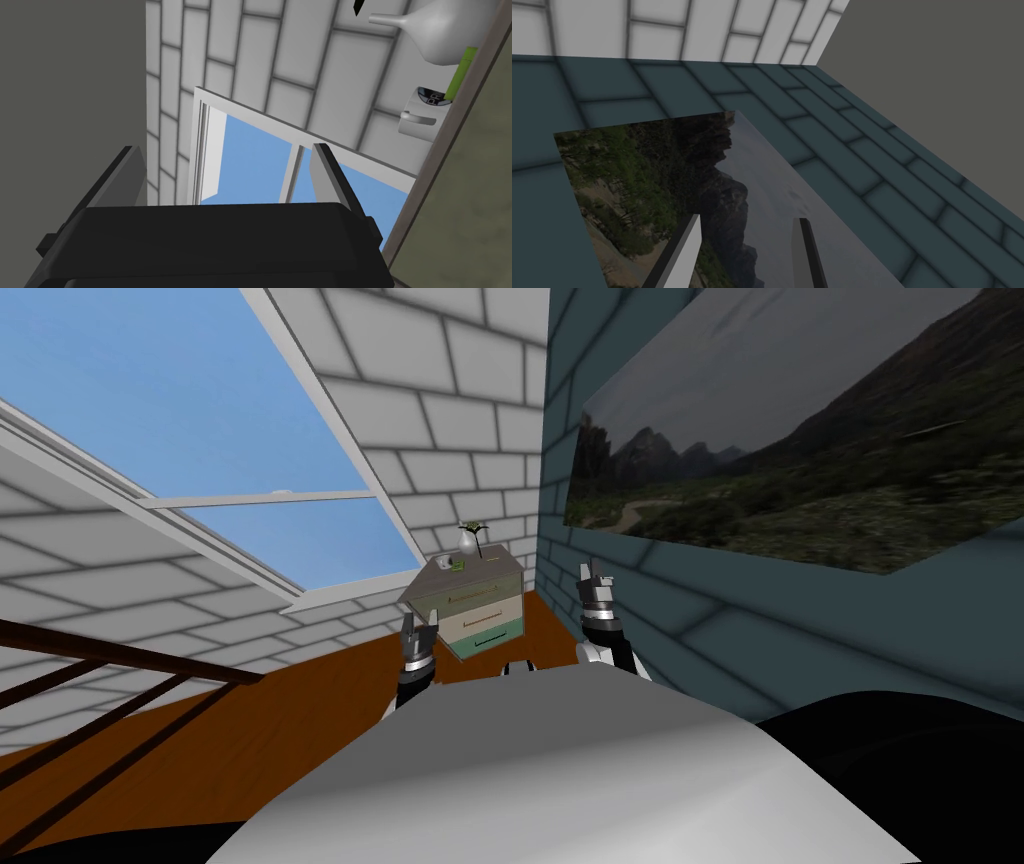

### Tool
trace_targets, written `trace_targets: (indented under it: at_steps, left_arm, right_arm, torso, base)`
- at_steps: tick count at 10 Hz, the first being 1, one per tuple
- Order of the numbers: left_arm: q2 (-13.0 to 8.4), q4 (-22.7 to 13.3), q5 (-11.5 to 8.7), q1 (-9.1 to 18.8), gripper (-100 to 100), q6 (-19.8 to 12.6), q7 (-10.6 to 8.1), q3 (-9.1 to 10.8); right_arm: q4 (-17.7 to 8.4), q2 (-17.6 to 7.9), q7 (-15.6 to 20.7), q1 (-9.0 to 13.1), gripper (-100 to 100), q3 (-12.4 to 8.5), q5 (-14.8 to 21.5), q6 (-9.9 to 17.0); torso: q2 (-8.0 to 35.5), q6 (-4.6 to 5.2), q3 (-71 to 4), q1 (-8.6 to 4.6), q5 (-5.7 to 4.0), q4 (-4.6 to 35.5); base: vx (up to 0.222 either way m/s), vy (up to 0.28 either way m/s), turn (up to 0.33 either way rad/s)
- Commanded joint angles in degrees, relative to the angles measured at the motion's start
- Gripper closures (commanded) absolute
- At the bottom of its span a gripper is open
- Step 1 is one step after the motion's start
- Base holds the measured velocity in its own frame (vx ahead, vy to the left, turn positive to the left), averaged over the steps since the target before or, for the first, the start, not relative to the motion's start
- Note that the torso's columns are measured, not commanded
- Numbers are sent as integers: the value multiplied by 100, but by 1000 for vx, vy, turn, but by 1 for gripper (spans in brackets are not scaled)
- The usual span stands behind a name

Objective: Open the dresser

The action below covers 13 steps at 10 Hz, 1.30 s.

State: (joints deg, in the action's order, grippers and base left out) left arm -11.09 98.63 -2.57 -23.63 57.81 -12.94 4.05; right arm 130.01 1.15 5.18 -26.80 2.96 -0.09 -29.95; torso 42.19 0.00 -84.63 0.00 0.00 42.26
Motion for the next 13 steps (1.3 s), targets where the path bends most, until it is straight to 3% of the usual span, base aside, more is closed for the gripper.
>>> trace_targets:
  at_steps: [1,13]
  left_arm:
    - [-5,-417,22,68,-100,315,-84,49]
    - [5,-2200,111,332,-100,1417,-365,220]
  right_arm:
    - [0,0,0,0,0,0,0,0]
    - [0,0,0,1,0,0,0,0]
  torso:
    - [12,0,6,0,0,2]
    - [14,0,8,-2,-1,3]
  base:
    - [107,-29,9]
    - [86,-22,8]
